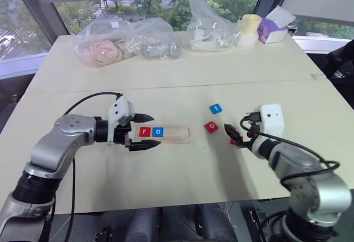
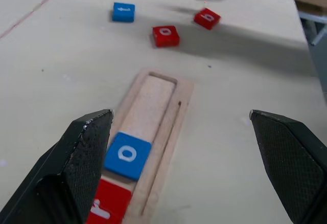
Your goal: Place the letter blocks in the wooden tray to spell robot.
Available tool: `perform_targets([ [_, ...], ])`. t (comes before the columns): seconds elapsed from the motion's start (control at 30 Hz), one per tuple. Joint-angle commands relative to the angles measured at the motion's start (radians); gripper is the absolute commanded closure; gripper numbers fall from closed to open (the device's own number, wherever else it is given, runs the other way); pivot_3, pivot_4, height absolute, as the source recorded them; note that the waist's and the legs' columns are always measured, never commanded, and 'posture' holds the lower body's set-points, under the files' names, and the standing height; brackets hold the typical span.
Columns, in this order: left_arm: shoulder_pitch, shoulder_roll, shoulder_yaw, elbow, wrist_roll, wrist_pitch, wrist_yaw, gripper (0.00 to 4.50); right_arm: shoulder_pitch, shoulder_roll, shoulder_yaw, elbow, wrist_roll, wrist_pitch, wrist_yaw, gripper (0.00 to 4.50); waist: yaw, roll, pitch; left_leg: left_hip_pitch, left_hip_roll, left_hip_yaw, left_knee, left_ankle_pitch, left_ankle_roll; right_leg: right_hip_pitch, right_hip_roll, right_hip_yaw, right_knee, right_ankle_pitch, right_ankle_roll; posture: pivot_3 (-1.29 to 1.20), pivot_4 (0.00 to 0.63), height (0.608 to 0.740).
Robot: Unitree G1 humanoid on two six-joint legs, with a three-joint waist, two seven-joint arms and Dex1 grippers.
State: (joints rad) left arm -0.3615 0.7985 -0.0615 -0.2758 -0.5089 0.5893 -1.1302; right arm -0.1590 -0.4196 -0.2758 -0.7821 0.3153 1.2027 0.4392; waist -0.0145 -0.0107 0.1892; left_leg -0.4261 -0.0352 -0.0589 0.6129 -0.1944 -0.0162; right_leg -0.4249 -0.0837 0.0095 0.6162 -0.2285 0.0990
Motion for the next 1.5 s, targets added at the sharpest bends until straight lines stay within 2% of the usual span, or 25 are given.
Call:
perform_targets([
  [0.03, -0.009, 0.043, 0.013, -0.060, -0.035, 0.020, -0.049, 0.00, 0.087, -0.157, -0.018, 0.119, 0.034, -0.322, 0.267, 0.04, 0.001, 0.000, 0.000, 0.000, 0.000, 0.000, 0.000, 0.000, 0.000, 0.001, 0.000, -0.001, -0.002, 0.000, 0.000, 0.00, 0.150, 0.740],
  [0.13, -0.001, 0.079, 0.005, -0.121, -0.058, 0.048, -0.081, 0.00, 0.164, -0.272, -0.005, 0.265, 0.042, -0.540, 0.460, 0.04, 0.001, -0.001, 0.001, -0.001, 0.000, 0.001, 0.000, -0.001, 0.002, 0.001, 0.000, -0.001, -0.003, 0.000, 0.001, 0.00, 0.150, 0.740],
  [0.23, 0.030, 0.109, -0.004, -0.160, -0.034, 0.035, -0.081, 0.00, 0.189, -0.336, 0.042, 0.399, 0.009, -0.712, 0.556, 0.04, -0.002, -0.001, 0.001, 0.000, 0.000, 0.002, 0.000, -0.001, 0.002, 0.002, 0.000, -0.001, -0.003, 0.000, 0.001, 0.00, 0.150, 0.740],
  [0.33, 0.057, 0.113, 0.020, -0.179, -0.052, 0.062, -0.051, 0.00, 0.165, -0.365, 0.089, 0.537, -0.037, -0.851, 0.594, 0.04, -0.002, -0.001, 0.001, 0.001, 0.001, 0.002, 0.001, -0.001, 0.002, 0.002, 0.000, 0.001, -0.001, 0.000, 0.000, 0.00, 0.150, 0.740],
  [0.67, 0.112, 0.131, 0.059, -0.216, -0.066, 0.085, -0.006, 0.00, 0.022, -0.344, 0.194, 0.880, -0.102, -1.070, 0.629, 0.04, 0.002, -0.001, 0.001, 0.001, 0.001, 0.002, 0.002, -0.001, 0.001, 0.002, 0.001, 0.001, -0.001, 0.001, -0.001, 0.00, 0.150, 0.740],
  [0.7, 0.116, 0.134, 0.063, -0.216, -0.065, 0.084, -0.004, 0.00, 0.015, -0.341, 0.199, 0.892, -0.098, -1.076, 0.635, 0.26, 0.002, -0.001, 0.001, 0.001, 0.001, 0.002, 0.002, -0.001, 0.001, 0.002, 0.001, 0.001, -0.001, 0.001, -0.001, 0.00, 0.150, 0.740],
  [0.8, 0.128, 0.142, 0.078, -0.220, -0.067, 0.087, 0.006, 0.00, 0.011, -0.337, 0.205, 0.902, -0.083, -1.083, 0.652, 1.35, 0.003, -0.001, 0.001, 0.001, 0.001, 0.002, 0.003, -0.001, 0.001, 0.003, 0.002, 0.001, 0.000, 0.001, -0.001, 0.00, 0.150, 0.740],
  [0.93, 0.143, 0.154, 0.095, -0.219, -0.072, 0.089, 0.013, 0.00, 0.012, -0.338, 0.210, 0.898, -0.080, -1.089, 0.652, 3.33, 0.003, -0.001, 0.001, 0.004, 0.001, 0.002, 0.003, -0.001, 0.001, 0.005, 0.001, 0.001, 0.000, 0.001, -0.001, 0.00, 0.150, 0.740],
  [1.07, 0.157, 0.172, 0.132, -0.135, -0.043, 0.059, 0.017, 0.00, -0.030, -0.330, 0.241, 0.751, -0.062, -0.985, 0.615, 3.35, 0.000, -0.001, 0.001, 0.005, 0.001, 0.001, 0.003, -0.001, 0.001, 0.006, 0.001, 0.001, 0.001, 0.001, -0.001, 0.00, 0.150, 0.740],
  [1.17, 0.142, 0.163, 0.193, -0.039, -0.087, 0.080, 0.014, 0.00, -0.149, -0.288, 0.279, 0.576, 0.052, -0.779, 0.592, 3.35, -0.009, -0.001, 0.001, 0.005, 0.002, 0.002, 0.003, -0.001, 0.001, 0.003, 0.002, 0.003, 0.003, 0.001, -0.001, 0.00, 0.150, 0.740],
  [1.23, 0.152, 0.190, 0.190, 0.019, -0.041, 0.033, -0.005, 0.00, -0.241, -0.257, 0.363, 0.526, 0.021, -0.713, 0.579, 3.35, -0.009, 0.000, 0.001, 0.004, 0.004, 0.002, 0.003, -0.001, 0.001, 0.001, 0.003, 0.004, 0.005, 0.001, -0.001, 0.00, 0.150, 0.740],
  [1.5, 0.177, 0.201, 0.197, 0.031, -0.017, 0.004, -0.005, 0.00, -0.434, -0.085, 0.604, 0.702, -0.163, -0.747, 0.493, 3.35, 0.012, -0.002, 0.001, -0.001, 0.001, 0.002, 0.002, -0.001, 0.001, -0.002, 0.001, 0.002, 0.001, 0.001, -0.002, 0.00, 0.150, 0.740],
])
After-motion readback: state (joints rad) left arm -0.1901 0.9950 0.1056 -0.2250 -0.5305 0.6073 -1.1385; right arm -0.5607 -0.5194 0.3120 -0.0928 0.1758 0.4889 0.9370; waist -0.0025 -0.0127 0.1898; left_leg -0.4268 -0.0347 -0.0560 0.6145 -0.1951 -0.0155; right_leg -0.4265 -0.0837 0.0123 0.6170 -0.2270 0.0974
